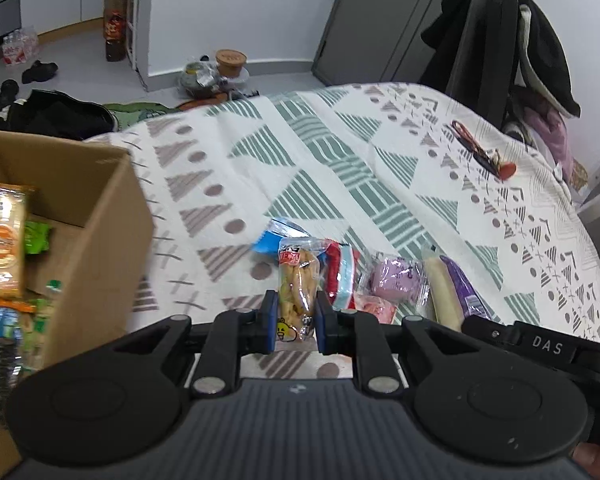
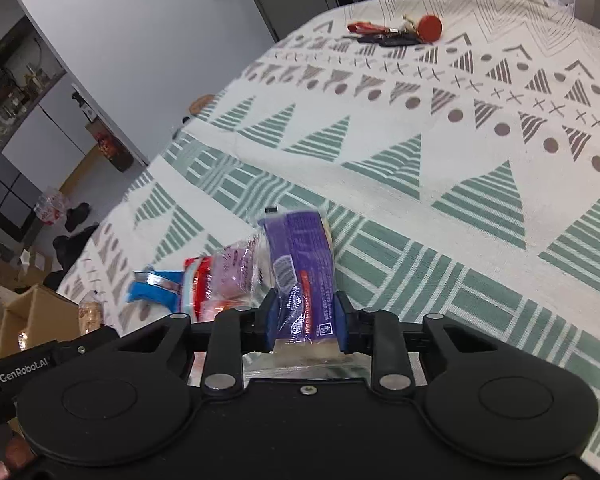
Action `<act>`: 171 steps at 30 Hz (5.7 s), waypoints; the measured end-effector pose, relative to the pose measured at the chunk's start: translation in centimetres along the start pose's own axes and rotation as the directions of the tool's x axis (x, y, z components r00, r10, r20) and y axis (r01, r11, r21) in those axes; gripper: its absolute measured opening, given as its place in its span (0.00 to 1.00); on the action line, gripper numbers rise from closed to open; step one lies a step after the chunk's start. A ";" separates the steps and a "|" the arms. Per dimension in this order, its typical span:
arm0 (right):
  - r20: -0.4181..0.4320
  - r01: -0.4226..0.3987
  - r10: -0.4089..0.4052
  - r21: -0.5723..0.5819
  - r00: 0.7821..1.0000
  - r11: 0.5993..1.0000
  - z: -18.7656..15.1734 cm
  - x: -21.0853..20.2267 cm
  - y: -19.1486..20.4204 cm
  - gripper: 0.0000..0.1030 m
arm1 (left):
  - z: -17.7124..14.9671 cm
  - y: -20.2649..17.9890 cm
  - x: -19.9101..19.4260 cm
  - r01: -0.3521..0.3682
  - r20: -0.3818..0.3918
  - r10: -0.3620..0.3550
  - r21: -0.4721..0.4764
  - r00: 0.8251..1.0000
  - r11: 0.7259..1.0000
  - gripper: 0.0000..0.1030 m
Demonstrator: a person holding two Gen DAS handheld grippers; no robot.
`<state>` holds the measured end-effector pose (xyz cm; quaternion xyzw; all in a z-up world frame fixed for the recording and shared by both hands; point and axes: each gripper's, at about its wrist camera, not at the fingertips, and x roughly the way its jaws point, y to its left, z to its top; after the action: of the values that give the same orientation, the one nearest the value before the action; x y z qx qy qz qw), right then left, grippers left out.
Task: Organize snacks
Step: 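Grasp the small bread-stick pack with the left gripper while the right grasps the purple bread pack, then carry both packs to the cardboard box and release them inside, then move both open grippers back toward the remaining candies on the bed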
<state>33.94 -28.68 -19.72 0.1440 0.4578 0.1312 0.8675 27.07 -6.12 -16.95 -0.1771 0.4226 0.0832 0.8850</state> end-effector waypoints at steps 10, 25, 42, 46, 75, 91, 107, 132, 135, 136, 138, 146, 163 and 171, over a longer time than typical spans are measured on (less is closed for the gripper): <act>0.068 -0.055 0.056 -0.005 0.996 0.998 -0.5 -3.1 2.0 0.22 | 0.4 1.6 -4.2 -0.028 0.066 0.029 -0.011 0.997 1.000 0.17; 0.147 -0.171 0.177 -0.054 0.973 0.984 -0.9 -6.3 6.6 0.20 | 1.2 4.5 -9.1 -0.074 0.143 0.079 -0.040 0.987 0.996 0.17; 0.155 -0.252 0.277 -0.162 0.948 0.954 -2.3 -7.7 13.1 0.20 | 2.3 10.0 -11.8 -0.096 0.178 0.115 -0.116 0.977 0.989 0.17; 0.140 -0.264 0.289 -0.175 0.947 0.949 -2.7 -7.3 14.2 0.19 | 2.5 11.5 -11.9 -0.101 0.177 0.124 -0.134 0.976 0.986 0.17; 0.056 -0.225 0.247 -0.257 0.967 0.940 -6.6 -4.0 23.9 0.43 | 4.9 19.3 -12.7 -0.081 0.091 0.107 -0.254 0.990 0.964 0.38; 0.171 -0.070 0.098 -0.165 0.980 0.984 -6.9 -11.4 18.3 0.79 | 3.1 15.1 -15.0 -0.031 0.083 0.045 -0.162 0.996 0.986 0.80; 0.278 0.012 0.007 -0.068 0.961 0.998 -7.9 -18.2 10.5 0.96 | 0.9 8.3 -17.1 0.027 0.106 -0.020 -0.061 0.994 0.998 0.86; 0.266 -0.027 0.015 0.039 0.964 0.999 -8.7 -16.8 3.9 0.96 | -1.1 2.4 -13.4 0.037 0.078 -0.040 0.038 0.996 0.999 0.86; 0.261 -0.034 0.019 0.050 0.965 0.998 -8.4 -16.1 3.6 0.96 | -1.2 2.0 -12.4 0.037 0.080 -0.040 0.044 0.996 0.998 0.86; 0.262 -0.036 0.022 0.049 0.965 0.998 -8.4 -15.8 3.5 0.96 | -1.3 1.9 -12.0 0.036 0.079 -0.039 0.047 0.996 0.998 0.86; 0.260 -0.044 0.031 0.045 0.965 0.998 -8.1 -15.2 3.6 0.95 | -1.4 1.7 -11.3 0.032 0.072 -0.036 0.049 0.997 0.998 0.86; 0.197 -0.074 0.063 0.052 0.978 0.996 -7.2 -11.7 3.4 0.87 | -1.0 2.0 -8.7 0.035 0.075 -0.036 0.022 0.997 0.999 0.86; 0.075 -0.065 0.060 0.064 0.995 0.996 -4.3 -3.3 3.9 0.68 | 1.3 2.0 -0.4 0.057 0.036 -0.057 -0.013 0.998 0.998 0.80; 0.036 -0.041 0.039 0.039 0.999 0.998 -3.2 0.7 4.7 0.63 | 2.1 2.4 3.2 0.050 0.010 -0.050 -0.043 0.999 0.998 0.78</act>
<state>31.20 -23.70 -20.24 0.1725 0.4421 0.1368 0.8695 29.86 -3.13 -18.78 -0.2064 0.4121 0.0710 0.8846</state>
